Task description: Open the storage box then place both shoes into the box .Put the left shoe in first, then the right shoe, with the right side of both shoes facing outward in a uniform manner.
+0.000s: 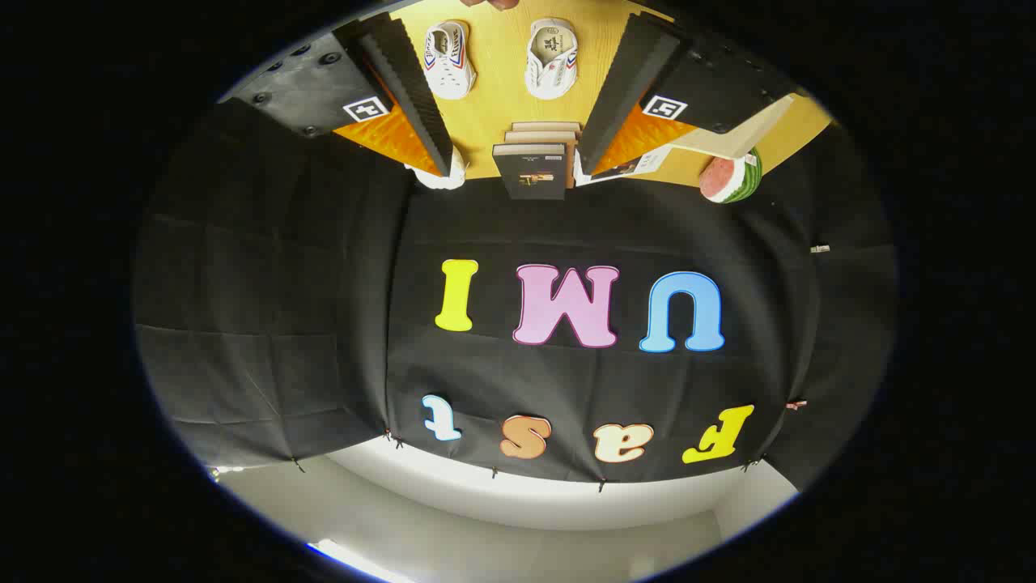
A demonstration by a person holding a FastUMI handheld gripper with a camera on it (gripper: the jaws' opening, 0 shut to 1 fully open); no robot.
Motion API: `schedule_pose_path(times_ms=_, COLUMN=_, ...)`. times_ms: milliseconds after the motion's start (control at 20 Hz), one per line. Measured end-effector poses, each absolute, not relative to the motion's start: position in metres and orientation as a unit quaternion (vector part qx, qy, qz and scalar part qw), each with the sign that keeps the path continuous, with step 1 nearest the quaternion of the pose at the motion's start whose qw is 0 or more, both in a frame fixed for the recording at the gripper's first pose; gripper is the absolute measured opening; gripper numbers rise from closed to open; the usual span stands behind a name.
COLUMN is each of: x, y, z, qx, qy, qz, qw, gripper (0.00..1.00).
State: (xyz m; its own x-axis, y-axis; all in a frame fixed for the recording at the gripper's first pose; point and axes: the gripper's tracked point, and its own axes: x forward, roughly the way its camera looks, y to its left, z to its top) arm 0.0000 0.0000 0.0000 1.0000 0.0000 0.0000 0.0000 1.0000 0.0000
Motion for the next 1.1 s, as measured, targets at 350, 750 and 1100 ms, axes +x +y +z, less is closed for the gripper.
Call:
schedule_pose_path(times_ms=350, x=-0.005, y=0.005, z=-0.003, qx=-0.005, qy=0.007, qz=-0.001, qw=1.000, gripper=0.97)
schedule_pose_path(times_ms=750, x=-0.013, y=0.015, z=-0.006, qx=-0.002, qy=0.011, qz=0.007, qw=1.000, gripper=0.97)
schedule_pose_path(times_ms=1100, x=-0.015, y=0.027, z=-0.014, qx=0.001, qy=0.023, qz=0.026, qw=0.999, gripper=0.97)
